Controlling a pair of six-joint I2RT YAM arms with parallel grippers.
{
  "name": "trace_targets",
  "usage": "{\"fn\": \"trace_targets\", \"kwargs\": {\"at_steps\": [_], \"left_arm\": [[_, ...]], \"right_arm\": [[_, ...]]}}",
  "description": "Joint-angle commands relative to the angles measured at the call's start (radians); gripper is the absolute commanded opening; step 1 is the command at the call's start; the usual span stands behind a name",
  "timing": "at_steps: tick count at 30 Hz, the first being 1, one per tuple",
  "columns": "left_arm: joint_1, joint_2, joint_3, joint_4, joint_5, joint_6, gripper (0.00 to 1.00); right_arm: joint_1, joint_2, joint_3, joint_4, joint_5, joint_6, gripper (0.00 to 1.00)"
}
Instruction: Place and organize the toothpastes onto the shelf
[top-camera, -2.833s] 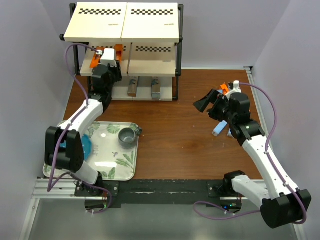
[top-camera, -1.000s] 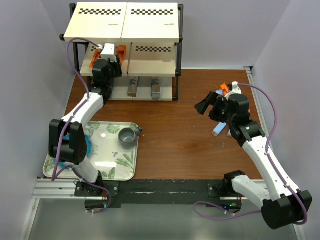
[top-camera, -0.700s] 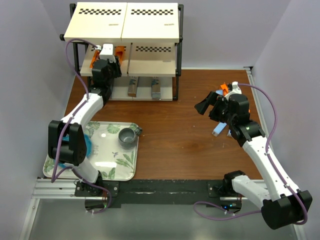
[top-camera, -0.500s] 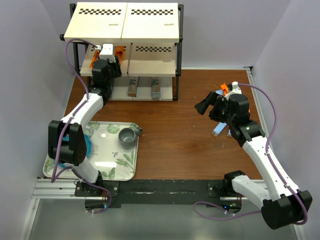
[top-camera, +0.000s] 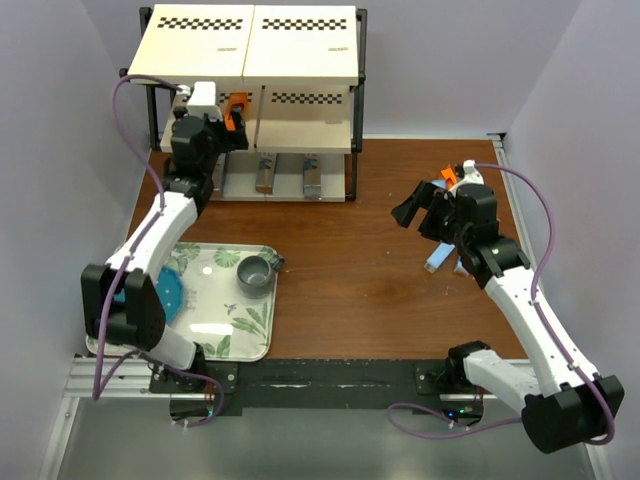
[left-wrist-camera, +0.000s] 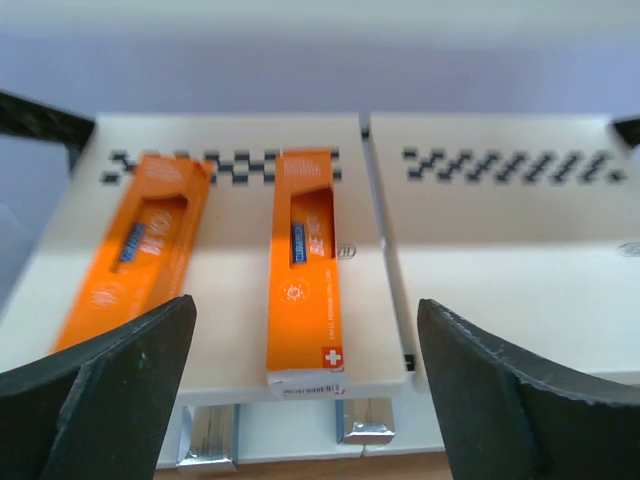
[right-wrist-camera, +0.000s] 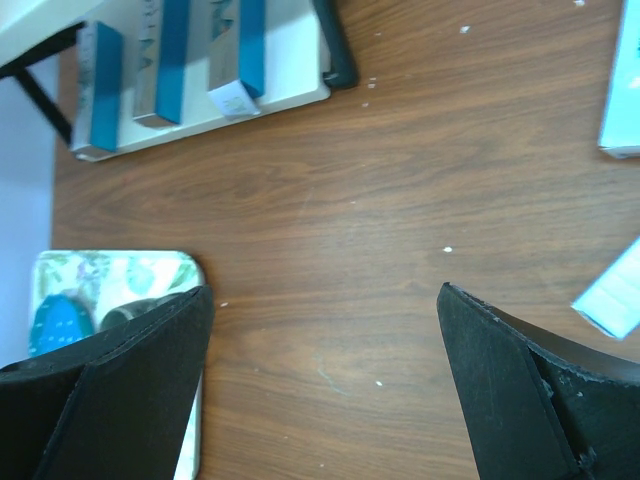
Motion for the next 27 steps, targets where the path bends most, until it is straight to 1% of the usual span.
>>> {"fn": "trace_targets", "kwargs": {"at_steps": [1,3,4,5,7,8,11,12,14,15,18,19,21,23,24,25,27], "left_arm": [[0.009,-0.194,-0.023,-0.033,0.026,0.036,1.0],[0.009,-0.24,-0.051,-0.083,0.031,0.046,1.0],[0.009,-0.289,-0.063,-0.1,0.039,0.06,1.0],[0.004,-0.314,-0.089,-0.131,0.039,0.065,1.0],[-0.006,-0.391,-0.123,-0.157,0.028,0.088,1.0],[-0.032,-0.419,-0.141,-0.175,0.017,0.1,1.0],[-0.091,-0.53,-0.223,-0.189,-0.004,0.163,1.0],[-0.104,-0.585,-0.259,-0.223,-0.019,0.178,1.0],[-0.141,-0.636,-0.304,-0.243,-0.023,0.187,1.0],[-0.151,-0.683,-0.318,-0.251,-0.024,0.194,1.0],[-0.178,-0.76,-0.371,-0.261,-0.023,0.192,1.0],[-0.186,-0.775,-0.385,-0.261,-0.021,0.188,1.0],[-0.19,-0.808,-0.431,-0.249,-0.012,0.174,1.0],[-0.197,-0.82,-0.477,-0.231,-0.007,0.157,1.0],[-0.2,-0.822,-0.491,-0.225,-0.003,0.152,1.0],[-0.204,-0.822,-0.503,-0.22,-0.003,0.146,1.0],[-0.213,-0.817,-0.528,-0.209,0.005,0.135,1.0]], "right_arm": [[-0.002,0.067,0.113,-0.077,0.084,-0.058,0.99],[0.0,0.106,0.144,-0.134,0.139,-0.069,0.99],[-0.006,0.124,0.173,-0.149,0.16,-0.069,0.99],[-0.006,0.167,0.187,-0.175,0.186,-0.069,0.98],[-0.025,0.208,0.222,-0.189,0.205,-0.072,0.99],[-0.037,0.253,0.231,-0.191,0.208,-0.072,0.99],[-0.095,0.351,0.279,-0.192,0.214,-0.083,0.99],[-0.13,0.379,0.291,-0.189,0.226,-0.09,0.99],[-0.164,0.455,0.319,-0.172,0.239,-0.127,0.98],[-0.209,0.477,0.331,-0.172,0.224,-0.136,0.98],[-0.261,0.556,0.4,-0.152,0.231,-0.166,0.98],[-0.296,0.578,0.417,-0.149,0.237,-0.181,0.98],[-0.318,0.642,0.47,-0.125,0.251,-0.216,0.98],[-0.322,0.69,0.513,-0.108,0.297,-0.284,0.99],[-0.327,0.743,0.555,-0.1,0.299,-0.311,0.98],[-0.329,0.764,0.567,-0.087,0.293,-0.383,0.98],[-0.339,0.811,0.604,-0.039,0.28,-0.46,0.98]]}}
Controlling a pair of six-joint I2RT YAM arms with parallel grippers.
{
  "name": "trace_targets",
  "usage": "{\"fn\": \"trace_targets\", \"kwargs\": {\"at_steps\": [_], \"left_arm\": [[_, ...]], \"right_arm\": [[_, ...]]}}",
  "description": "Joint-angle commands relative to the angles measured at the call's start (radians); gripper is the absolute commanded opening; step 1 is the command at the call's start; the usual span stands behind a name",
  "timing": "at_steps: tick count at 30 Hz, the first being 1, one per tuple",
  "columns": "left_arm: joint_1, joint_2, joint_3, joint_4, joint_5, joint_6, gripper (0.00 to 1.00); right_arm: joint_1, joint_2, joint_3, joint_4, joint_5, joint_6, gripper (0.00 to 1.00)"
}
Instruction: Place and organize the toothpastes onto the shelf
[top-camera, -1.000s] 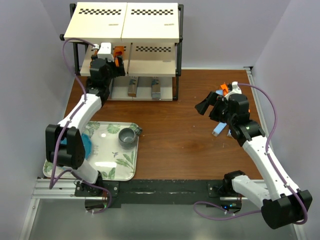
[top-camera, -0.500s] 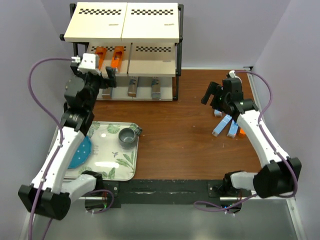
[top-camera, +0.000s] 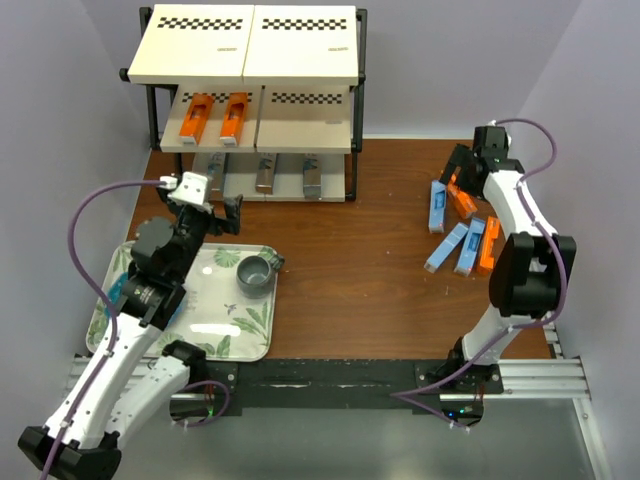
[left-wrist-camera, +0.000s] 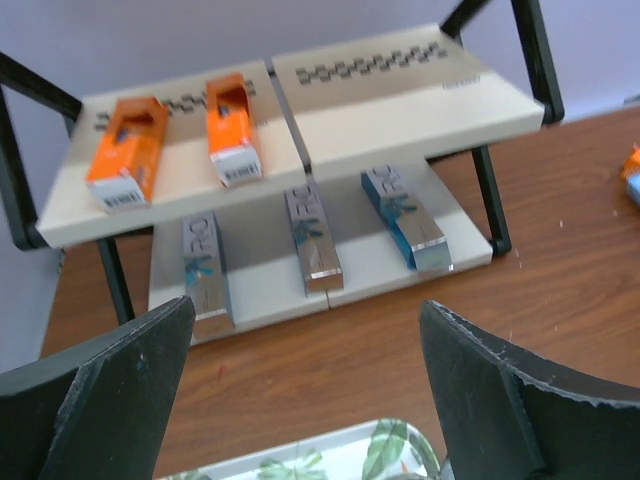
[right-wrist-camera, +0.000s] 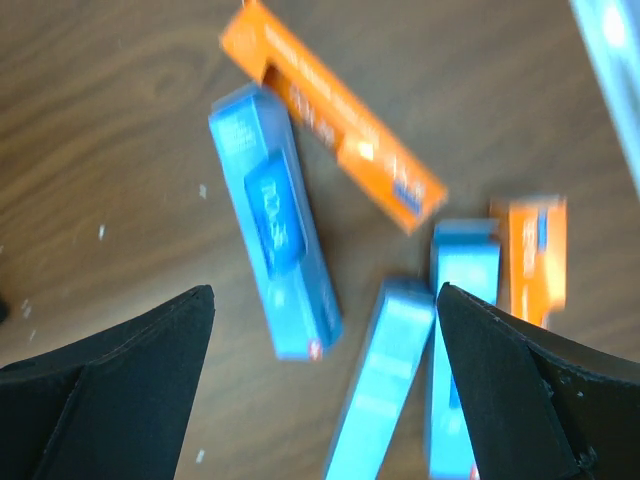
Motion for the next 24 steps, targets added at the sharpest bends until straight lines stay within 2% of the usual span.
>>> {"fn": "trace_targets", "kwargs": {"at_steps": [1,5,9,17,24], "left_arm": [[-0.02,0.014,-0.054,0.043,0.015,-0.022,1.0],[-0.028,0.043,-0.062,0.044,0.046,-0.037,1.0],[-0.031,0.083,-0.063,0.081,0.072,-0.08,1.0],[-0.032,0.169,-0.046,0.106,0.112,-0.129,1.0],[-0.032,0.23,-0.019,0.089,0.173,-0.137,1.0]], "right_arm": [[-0.011,0.115,0.11,0.096,-0.018,-0.211,0.98],[-0.049,0.235,0.215,0.101,-0.188,-0.274,0.93],[-0.052,0.357,0.351,0.083,-0.23,-0.342,0.89],[-0.057,0.535,0.517,0.055,-0.229,-0.411,0.79],[-0.057,0.644,0.617,0.018,-0.224,-0.431,0.65]]}}
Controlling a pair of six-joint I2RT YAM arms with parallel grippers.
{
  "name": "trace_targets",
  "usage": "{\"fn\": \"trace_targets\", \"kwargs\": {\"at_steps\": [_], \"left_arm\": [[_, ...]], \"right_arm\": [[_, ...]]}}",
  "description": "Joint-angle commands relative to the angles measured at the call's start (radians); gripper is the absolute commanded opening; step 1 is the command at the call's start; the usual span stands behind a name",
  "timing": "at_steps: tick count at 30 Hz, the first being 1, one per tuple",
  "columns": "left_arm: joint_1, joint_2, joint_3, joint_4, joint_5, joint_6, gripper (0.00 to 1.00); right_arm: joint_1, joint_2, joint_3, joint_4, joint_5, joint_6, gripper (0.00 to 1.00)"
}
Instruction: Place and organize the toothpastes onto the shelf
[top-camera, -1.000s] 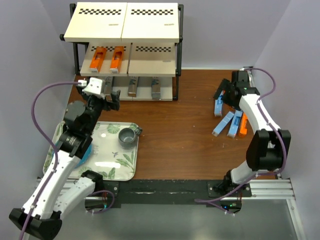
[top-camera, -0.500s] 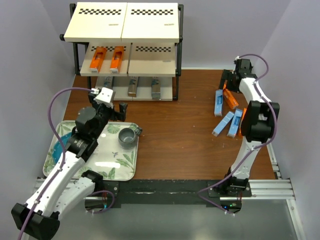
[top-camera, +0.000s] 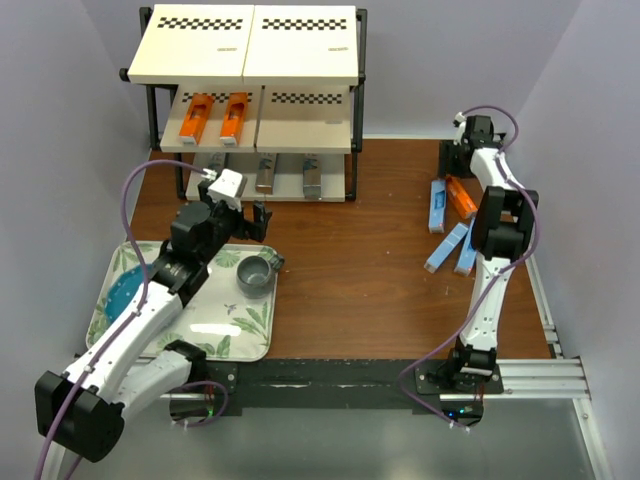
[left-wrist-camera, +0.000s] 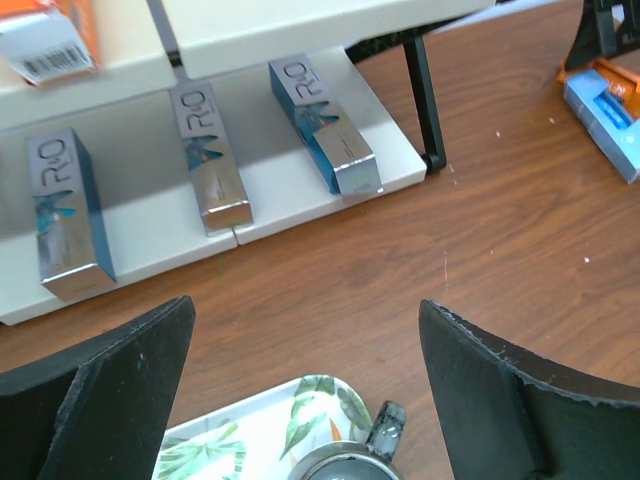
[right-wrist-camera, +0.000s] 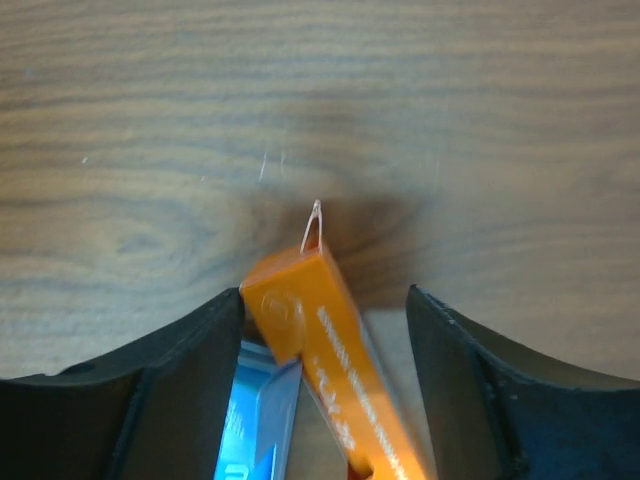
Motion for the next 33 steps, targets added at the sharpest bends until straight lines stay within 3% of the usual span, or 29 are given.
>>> {"fn": "trace_targets", "kwargs": {"at_steps": [1,8,14,25,33], "left_arm": [[-0.004,0.025,0.045,0.038,0.048,-0.026,1.0],[-0.004,0.065,0.047,0.056,0.093,-0.042,1.0],[-0.004,0.067,0.042,0.072,0.123,-0.037,1.0],[-0.009,0.059,0.004,0.214,0.221,-0.106,1.0],[-0.117,0.153,0.022,0.371,0.248,-0.195,1.0]], "right_arm": [[-0.001,0.021,0.059,-0.029,-0.014,-0.034,0.64],[0.0,0.024,0.028,-0.046,0.015,-0.038,0.52],[0.0,-0.023,-0.009,-0.028,0.039,0.009,0.32],[0.0,-0.304,-0.157,0.058,0.076,0.211,0.3],[0.006,-0.62,-0.484,0.179,-0.033,0.589,0.31]]}}
